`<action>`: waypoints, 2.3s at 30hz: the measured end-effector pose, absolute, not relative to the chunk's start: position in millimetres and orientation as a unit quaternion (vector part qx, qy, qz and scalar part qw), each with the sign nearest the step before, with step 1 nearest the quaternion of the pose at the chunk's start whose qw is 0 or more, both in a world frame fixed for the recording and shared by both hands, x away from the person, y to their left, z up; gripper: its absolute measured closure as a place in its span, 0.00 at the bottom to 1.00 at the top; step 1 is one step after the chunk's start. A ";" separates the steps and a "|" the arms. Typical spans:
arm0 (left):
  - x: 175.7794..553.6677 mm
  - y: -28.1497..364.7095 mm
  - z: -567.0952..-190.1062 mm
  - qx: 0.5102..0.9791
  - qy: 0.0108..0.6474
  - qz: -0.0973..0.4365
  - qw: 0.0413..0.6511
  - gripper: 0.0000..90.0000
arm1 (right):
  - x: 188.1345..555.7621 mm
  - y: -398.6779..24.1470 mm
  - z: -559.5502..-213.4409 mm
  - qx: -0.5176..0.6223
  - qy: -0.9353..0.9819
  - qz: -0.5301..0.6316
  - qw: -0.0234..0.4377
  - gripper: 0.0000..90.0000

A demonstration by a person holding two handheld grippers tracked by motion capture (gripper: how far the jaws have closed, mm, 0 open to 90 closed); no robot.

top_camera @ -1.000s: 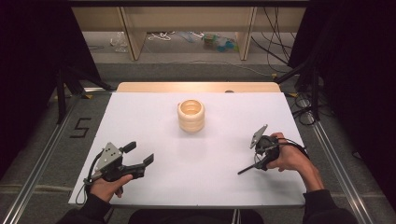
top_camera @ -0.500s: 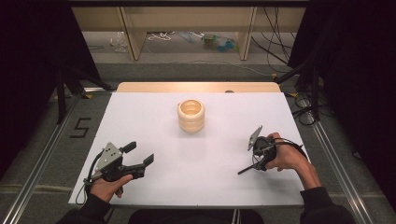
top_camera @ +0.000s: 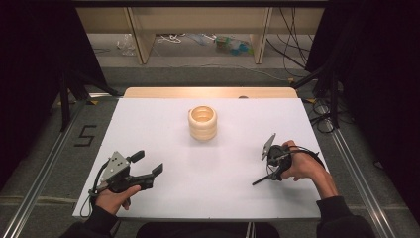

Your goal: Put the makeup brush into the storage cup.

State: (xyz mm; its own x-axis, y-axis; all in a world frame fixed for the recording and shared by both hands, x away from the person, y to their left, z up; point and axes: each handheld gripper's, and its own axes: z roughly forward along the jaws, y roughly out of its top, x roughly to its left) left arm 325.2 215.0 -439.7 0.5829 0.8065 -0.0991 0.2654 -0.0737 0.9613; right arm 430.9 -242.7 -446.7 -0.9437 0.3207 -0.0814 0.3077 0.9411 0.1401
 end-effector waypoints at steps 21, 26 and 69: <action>324.9 214.7 -439.6 0.691 0.387 0.241 0.560 0.19 | 436.5 -245.4 -451.1 0.177 0.983 0.055 0.018 0.67; 324.8 214.7 -439.6 0.692 0.386 0.242 0.560 0.20 | 436.4 -245.6 -450.5 0.189 0.980 0.056 0.015 0.73; 326.0 211.0 -441.2 0.703 0.384 0.230 0.553 0.21 | 429.3 -236.6 -438.7 0.168 0.984 0.052 0.039 0.93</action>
